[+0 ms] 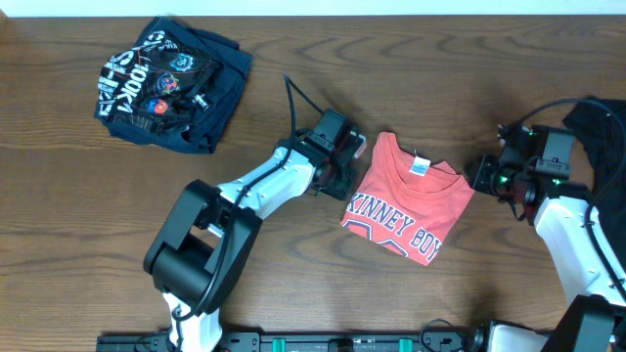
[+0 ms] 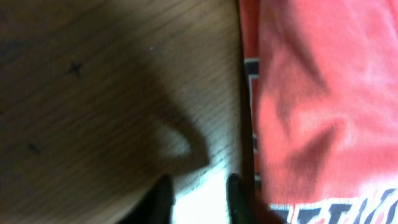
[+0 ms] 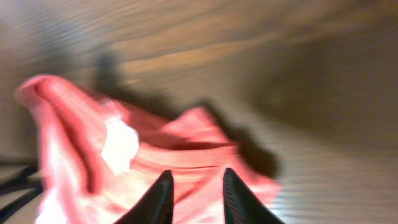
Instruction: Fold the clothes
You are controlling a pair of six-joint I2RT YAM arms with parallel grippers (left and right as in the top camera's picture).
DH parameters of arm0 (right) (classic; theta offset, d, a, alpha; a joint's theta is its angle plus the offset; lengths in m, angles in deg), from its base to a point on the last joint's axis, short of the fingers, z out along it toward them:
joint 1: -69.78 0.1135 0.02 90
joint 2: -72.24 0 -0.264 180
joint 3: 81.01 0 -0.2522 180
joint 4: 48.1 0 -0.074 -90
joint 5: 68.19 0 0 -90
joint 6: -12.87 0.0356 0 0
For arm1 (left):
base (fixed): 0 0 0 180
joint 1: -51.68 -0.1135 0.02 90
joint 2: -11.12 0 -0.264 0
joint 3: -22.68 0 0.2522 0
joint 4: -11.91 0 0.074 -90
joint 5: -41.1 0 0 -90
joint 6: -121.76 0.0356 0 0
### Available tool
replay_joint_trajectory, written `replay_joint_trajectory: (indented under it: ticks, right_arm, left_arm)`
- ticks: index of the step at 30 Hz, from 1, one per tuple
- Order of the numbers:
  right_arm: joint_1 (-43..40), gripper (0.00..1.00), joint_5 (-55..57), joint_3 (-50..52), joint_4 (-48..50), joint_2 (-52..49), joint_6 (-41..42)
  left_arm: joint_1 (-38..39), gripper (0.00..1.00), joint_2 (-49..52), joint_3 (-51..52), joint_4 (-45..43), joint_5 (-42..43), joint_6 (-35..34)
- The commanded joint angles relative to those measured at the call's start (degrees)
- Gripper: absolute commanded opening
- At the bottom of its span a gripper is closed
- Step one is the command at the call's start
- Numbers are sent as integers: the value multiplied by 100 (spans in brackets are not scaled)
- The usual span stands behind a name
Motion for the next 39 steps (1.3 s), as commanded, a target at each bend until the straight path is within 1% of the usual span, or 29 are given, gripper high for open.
replay_joint_trajectory:
  ticks: [1, 2, 3, 4, 5, 6, 7, 9, 11, 14, 17, 19, 22, 25, 27, 33, 35, 37, 38, 39]
  right_arm:
    - [52, 26, -1388, -28, -339, 17, -260]
    - [114, 24, -1397, -22, -531, 4, -210]
    - [188, 20, -1394, -9, -675, -11, -208]
    - [262, 18, -1366, 13, -796, -24, -210]
    - [365, 17, -1300, 57, -909, -48, -210]
    - [474, 15, -1161, 120, -977, -72, -201]
    - [542, 15, -1038, 175, -981, -101, -151]
    - [695, 12, -643, 367, -855, -186, 286]
    - [804, 9, -640, 564, -590, -302, 605]
    - [964, 7, -411, 868, -212, -568, 1115]
    - [990, 1, 293, 1040, -155, -874, 1878]
    - [986, 1, 737, 1099, -173, -1047, 2262]
    - [973, 1, 1364, 1108, -254, -1147, 2376]
    - [946, 1, 1821, 1106, -378, -1143, 2448]
    - [935, 1, 1891, 1106, -428, -1143, 2426]
    - [938, 1, 1886, 1106, -426, -1143, 2385]
    - [938, 1, 1886, 1106, -424, -1143, 2385]
    - [938, 1, 1886, 1106, -424, -1143, 2385]
    - [938, 1, 1886, 1106, -424, -1143, 2387]
    - [938, 1, 1886, 1106, -424, -1143, 2385]
  left_arm:
    - [-98, 59, -393, 26, 46, 39, -96]
    - [-122, 63, -450, 26, 83, 61, -214]
    - [-144, 65, -472, 26, 127, 70, -348]
    - [-160, 68, -492, 26, 151, 79, -496]
    - [-175, 74, -492, 26, 149, 79, -625]
    - [-199, 77, -492, 26, 103, 83, -706]
    - [-210, 77, -490, 26, 66, 118, -702]
    - [-232, 78, -487, 26, -68, 348, -697]
    - [-229, 79, -468, 26, -199, 634, -693]
    - [-225, 79, -350, 28, -328, 1161, -629]
    - [-225, 79, -133, 28, -455, 1659, -549]
    - [-225, 79, 55, 28, -529, 1838, -503]
    - [-225, 80, 337, 28, -551, 1980, -503]
    - [-223, 80, 568, 28, -708, 2511, -505]
    - [-201, 80, 669, 28, -896, 2863, -507]
    - [-28, 80, 861, 28, -1241, 3534, -527]
    - [68, 80, 861, 28, -1259, 3571, -525]
    - [162, 76, 861, 28, -1300, 3571, -525]
    - [203, 72, 861, 28, -1314, 3569, -522]
    - [247, 64, 861, 28, -1340, 3569, -522]
